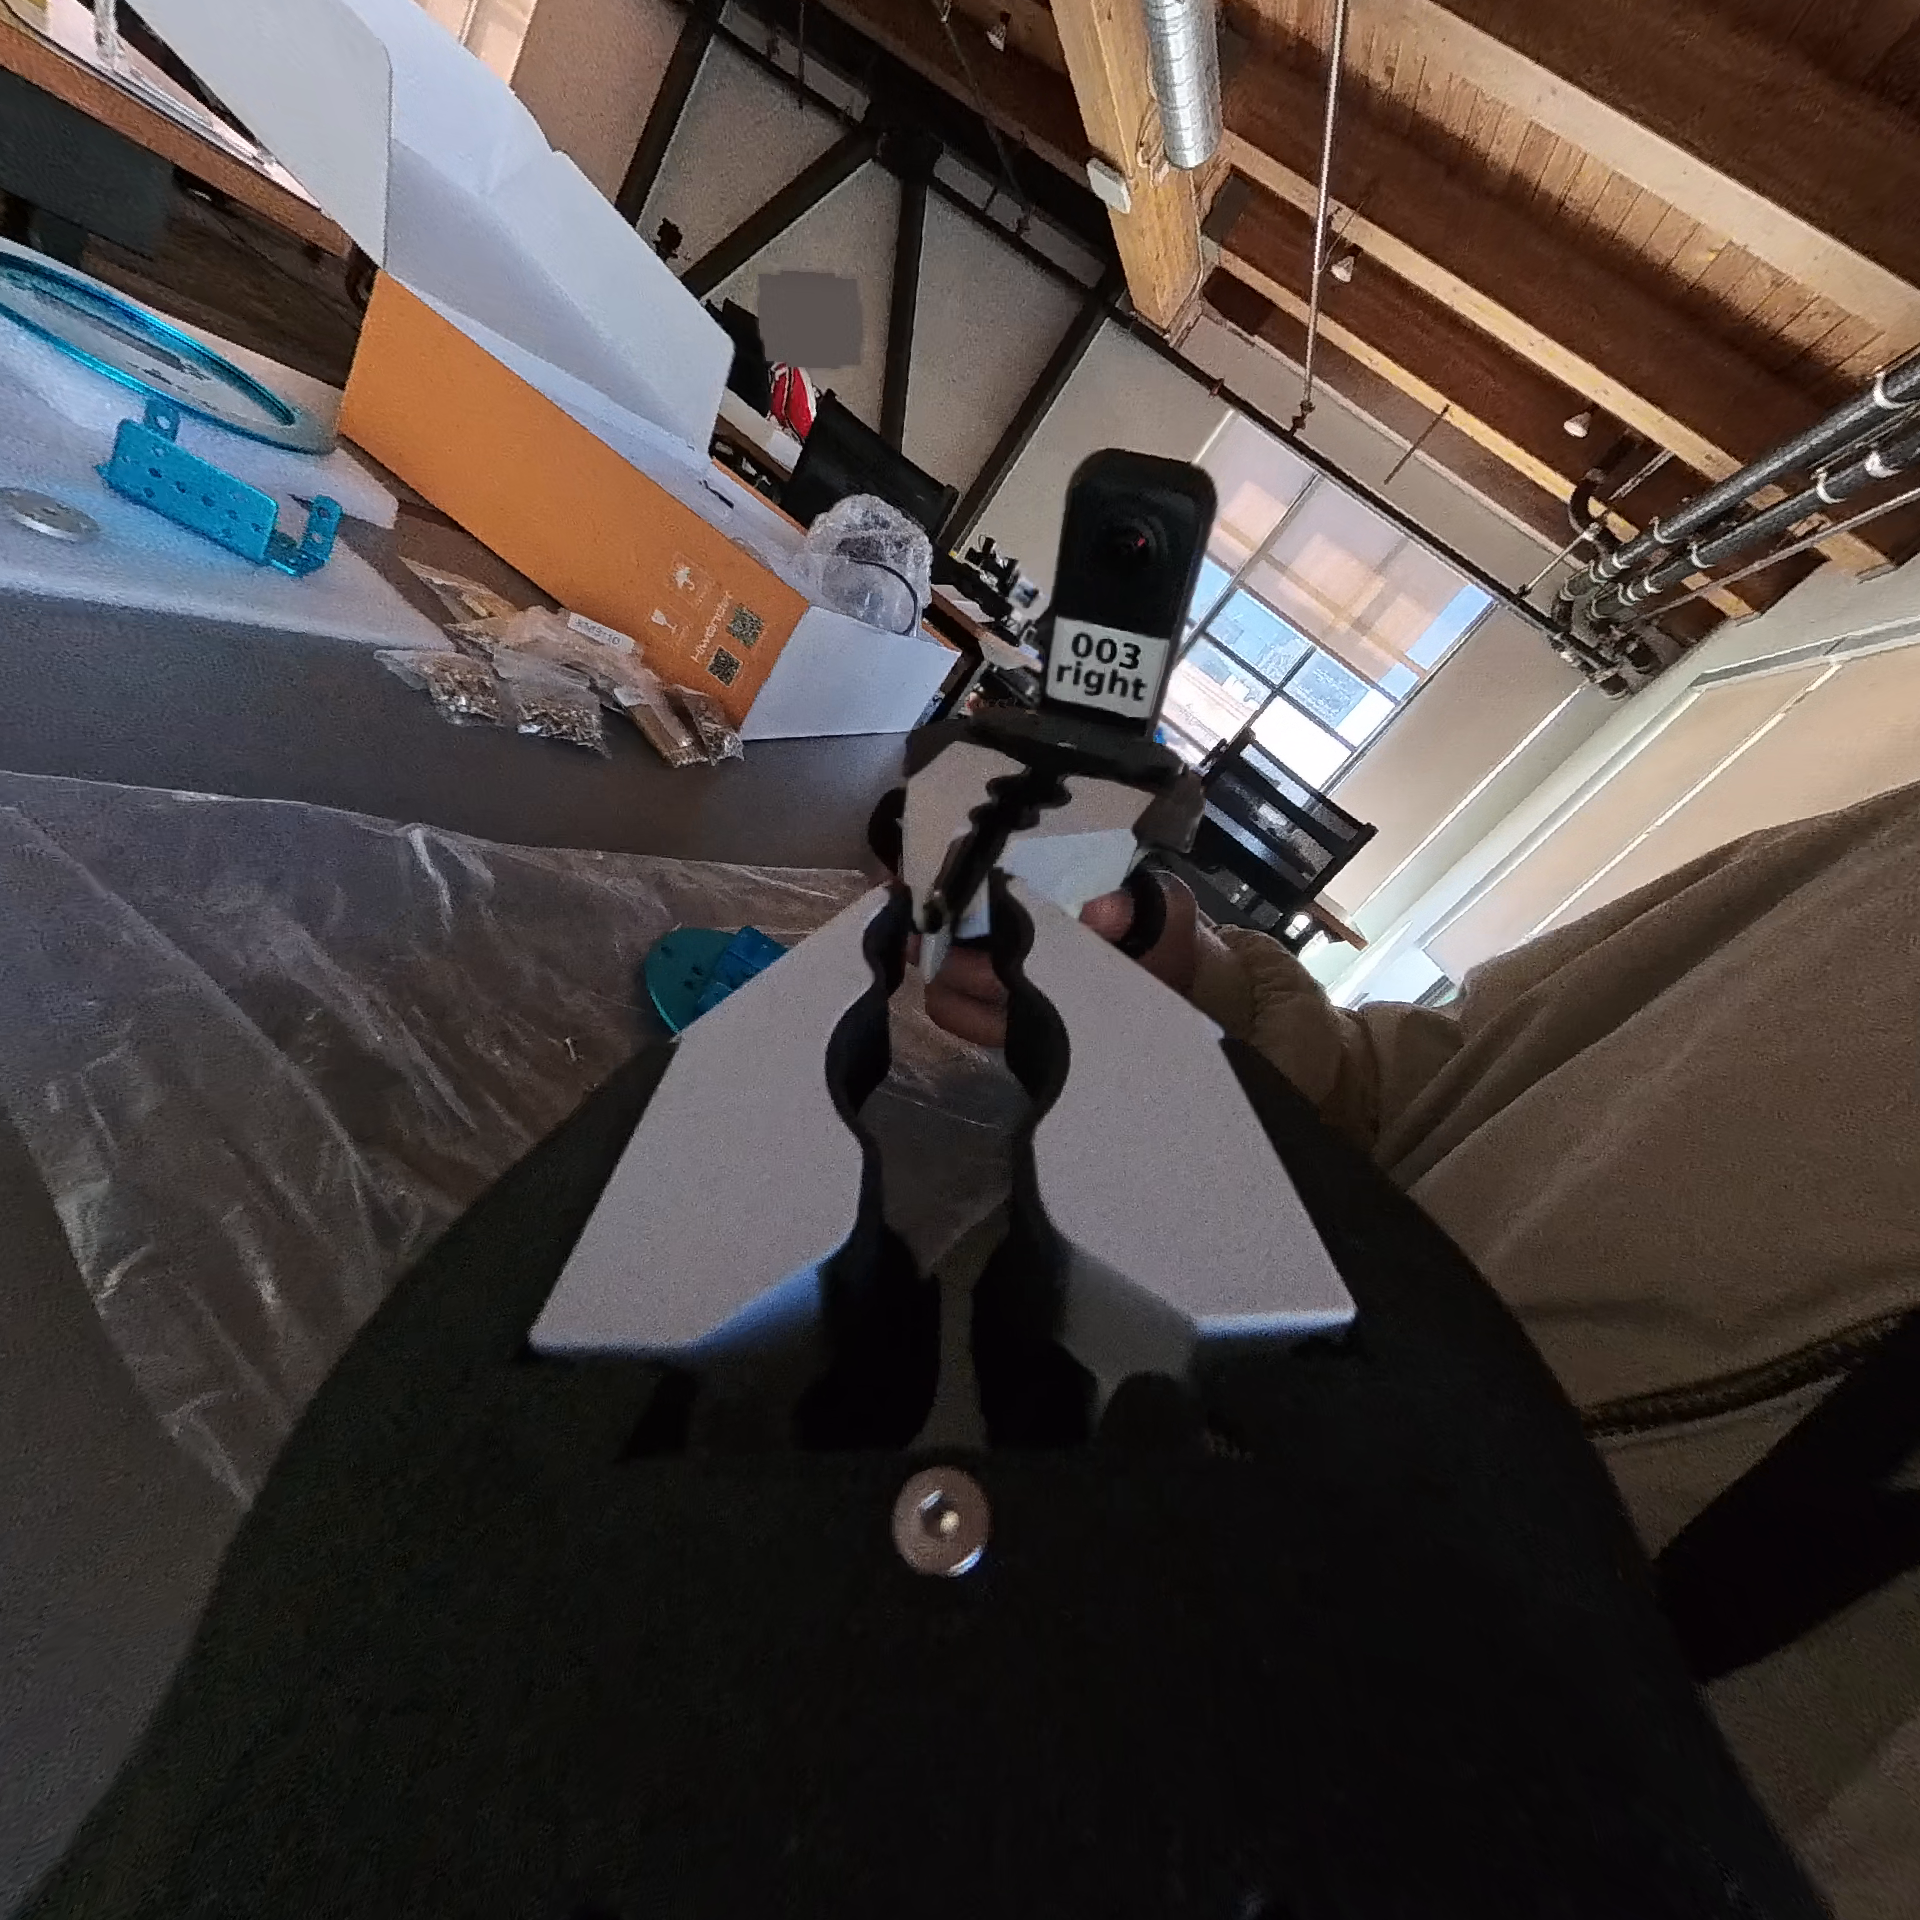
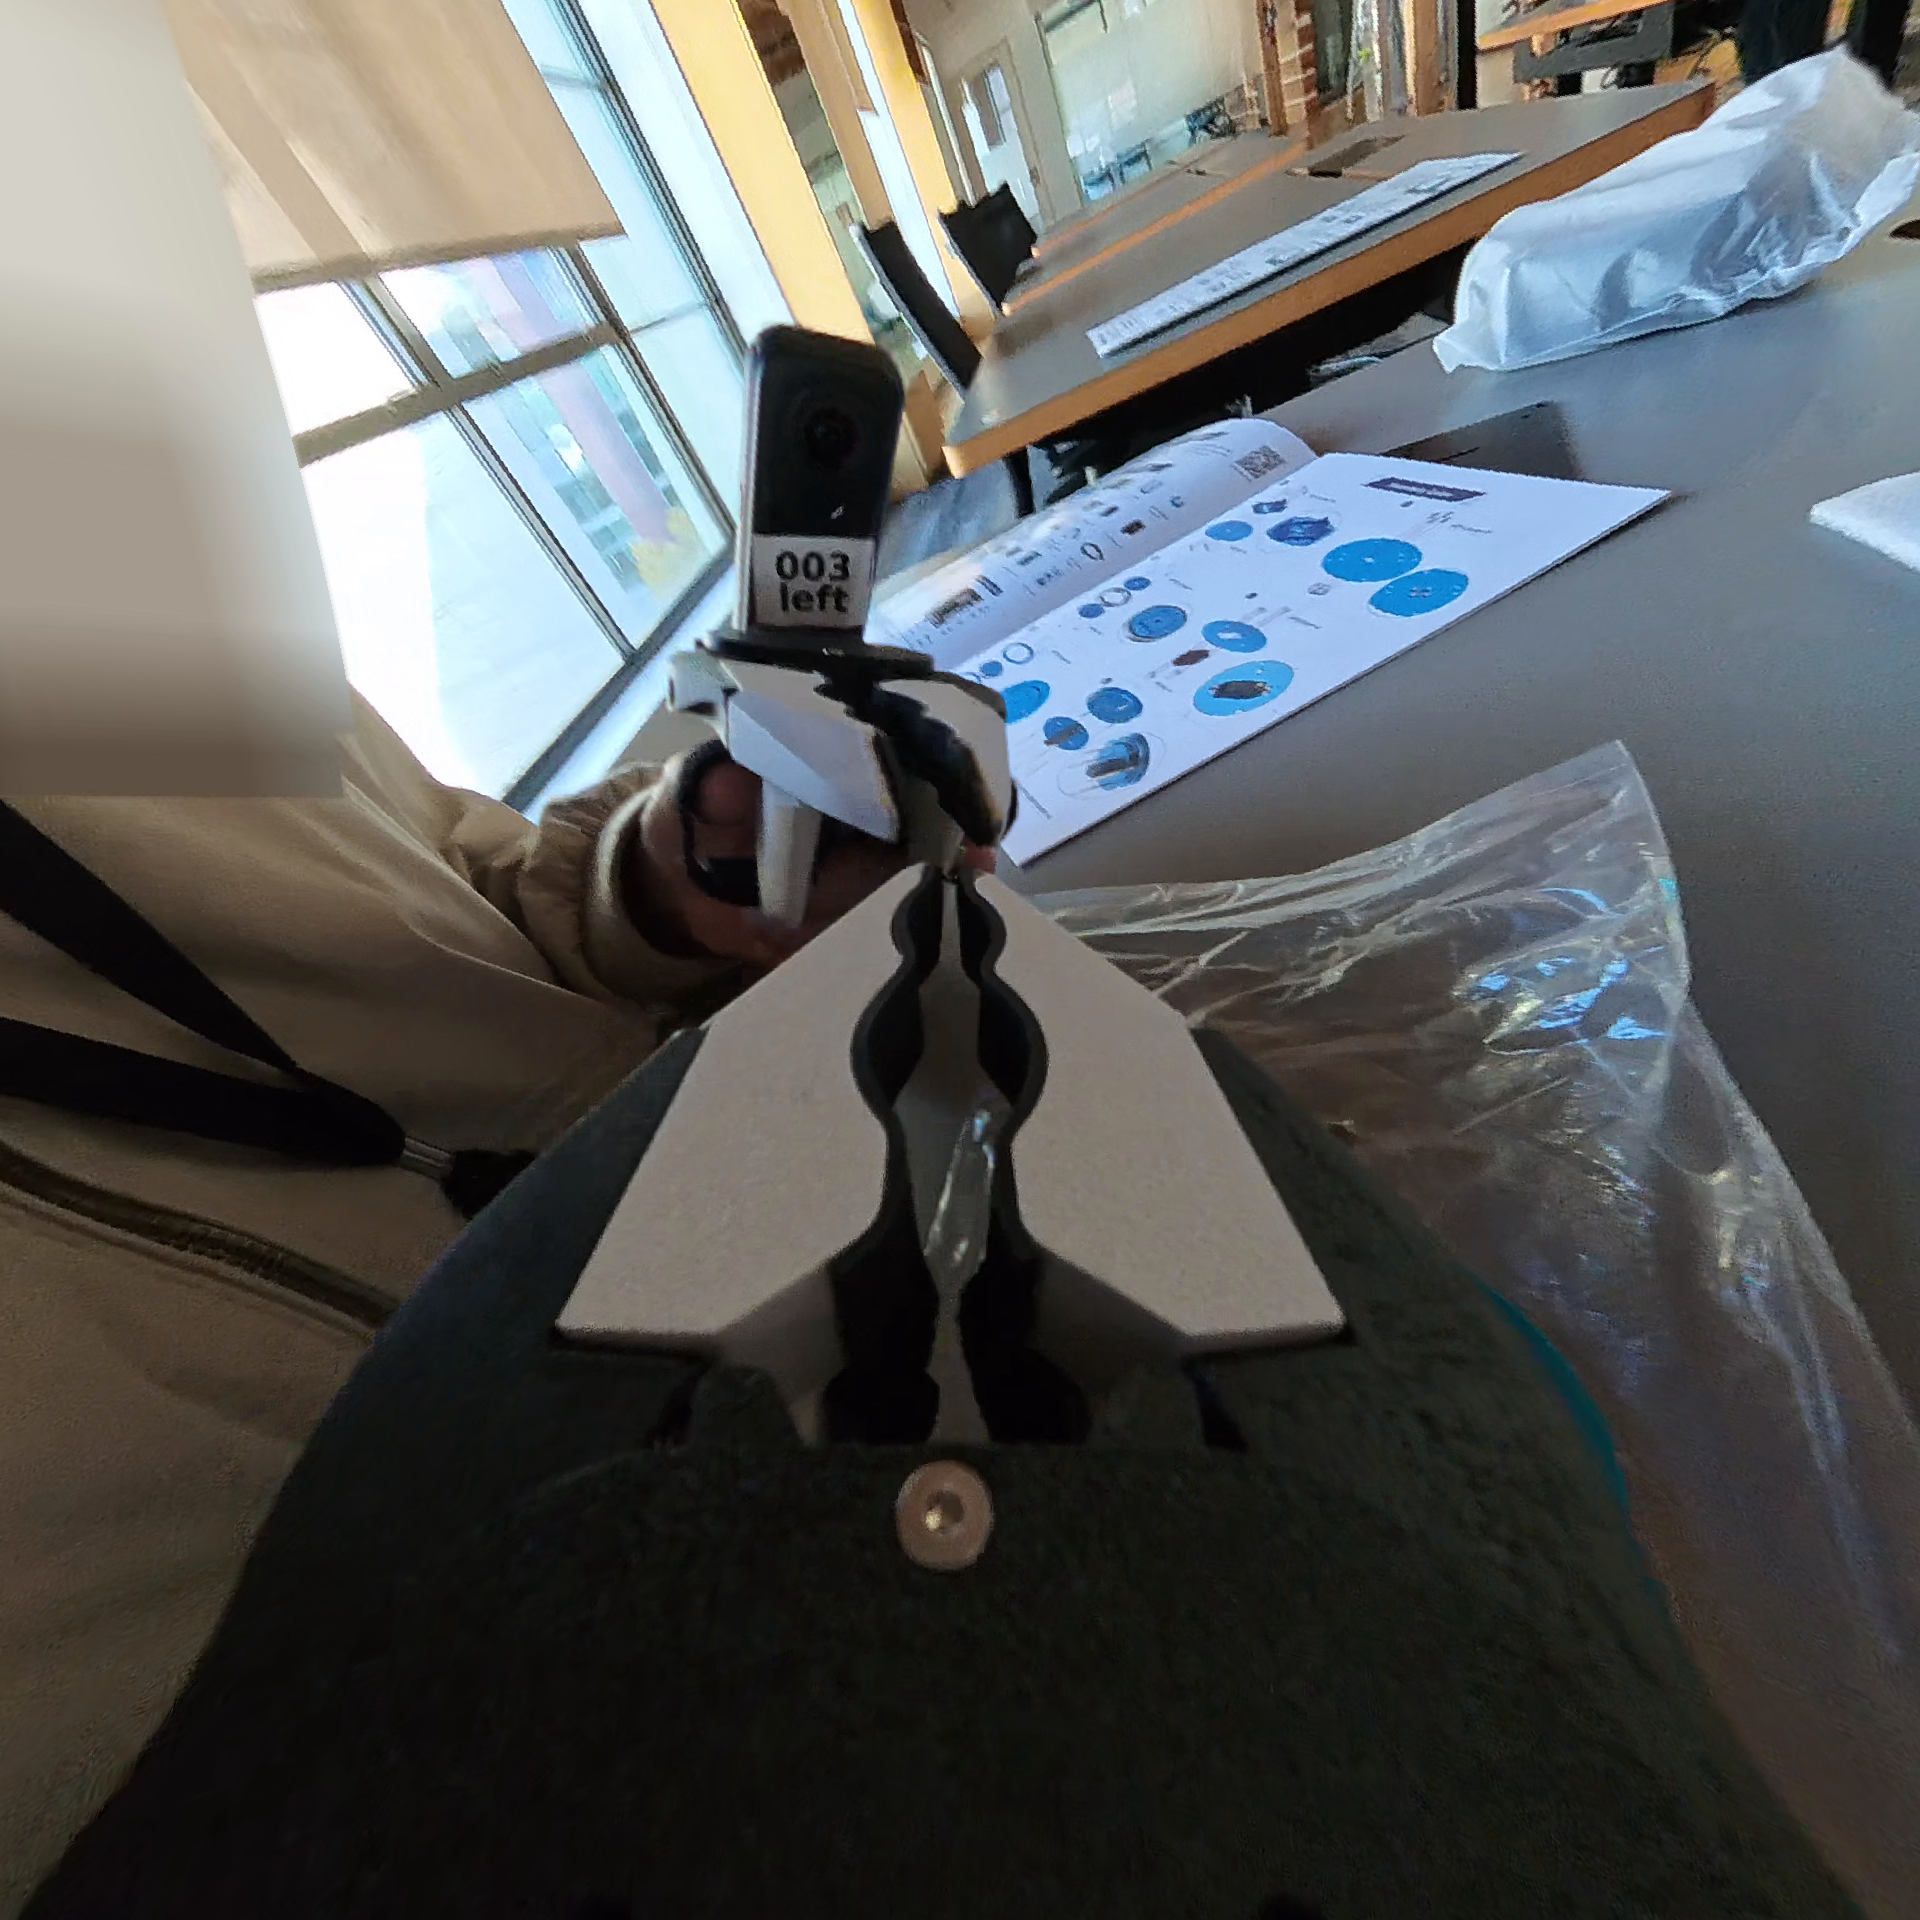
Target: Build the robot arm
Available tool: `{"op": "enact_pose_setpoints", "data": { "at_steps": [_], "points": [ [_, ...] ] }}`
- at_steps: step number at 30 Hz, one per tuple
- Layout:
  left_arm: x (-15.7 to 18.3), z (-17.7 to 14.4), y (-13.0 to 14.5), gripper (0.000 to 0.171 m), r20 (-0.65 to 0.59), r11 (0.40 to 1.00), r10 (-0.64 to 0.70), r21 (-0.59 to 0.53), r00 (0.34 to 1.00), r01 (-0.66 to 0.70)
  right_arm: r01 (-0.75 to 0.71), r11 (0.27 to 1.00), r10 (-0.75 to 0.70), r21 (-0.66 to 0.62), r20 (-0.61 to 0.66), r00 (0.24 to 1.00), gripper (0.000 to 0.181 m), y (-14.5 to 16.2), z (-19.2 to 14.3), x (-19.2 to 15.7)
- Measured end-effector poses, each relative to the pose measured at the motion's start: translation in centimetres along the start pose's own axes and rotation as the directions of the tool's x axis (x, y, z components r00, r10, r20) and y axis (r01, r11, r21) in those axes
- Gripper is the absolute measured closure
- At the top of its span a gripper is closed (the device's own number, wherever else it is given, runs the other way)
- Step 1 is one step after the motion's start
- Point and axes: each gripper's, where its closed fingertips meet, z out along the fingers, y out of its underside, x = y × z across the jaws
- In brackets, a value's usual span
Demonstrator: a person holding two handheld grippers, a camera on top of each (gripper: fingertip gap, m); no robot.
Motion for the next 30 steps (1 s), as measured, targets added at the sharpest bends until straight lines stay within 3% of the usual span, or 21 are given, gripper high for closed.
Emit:
{"op": "enact_pose_setpoints", "data": {
  "at_steps": [18, 23, 27, 30],
  "points": [
    [0.3, 0.3, 0.4, 0.170, -0.035, 0.998, -0.063, -0.010, 0.997, 0.063, 0.022, 1.000, -0.022, -0.007, 0.005, 1.000, 0.180, 0.0, 0.1, -0.6],
    [-0.2, 0.4, -0.6, 0.171, -0.043, 0.975, -0.210, 0.071, 0.977, 0.212, 0.122, 0.992, -0.118, 0.027, -0.113, 0.987, 0.180, -0.9, 0.2, 0.1],
    [-0.2, 0.7, -2.1, 0.171, -0.111, 0.913, -0.362, 0.160, 0.926, 0.376, 0.379, 0.925, -0.359, 0.009, -0.300, 0.884, 0.175, -2.3, 0.0, 0.3],
    [-1.0, 0.8, -2.9, 0.171, -0.150, 0.837, -0.473, 0.232, 0.868, 0.496, 0.526, 0.850, -0.474, -0.029, -0.478, 0.740, 0.172, -3.4, -0.9, 0.6]
  ]
}}
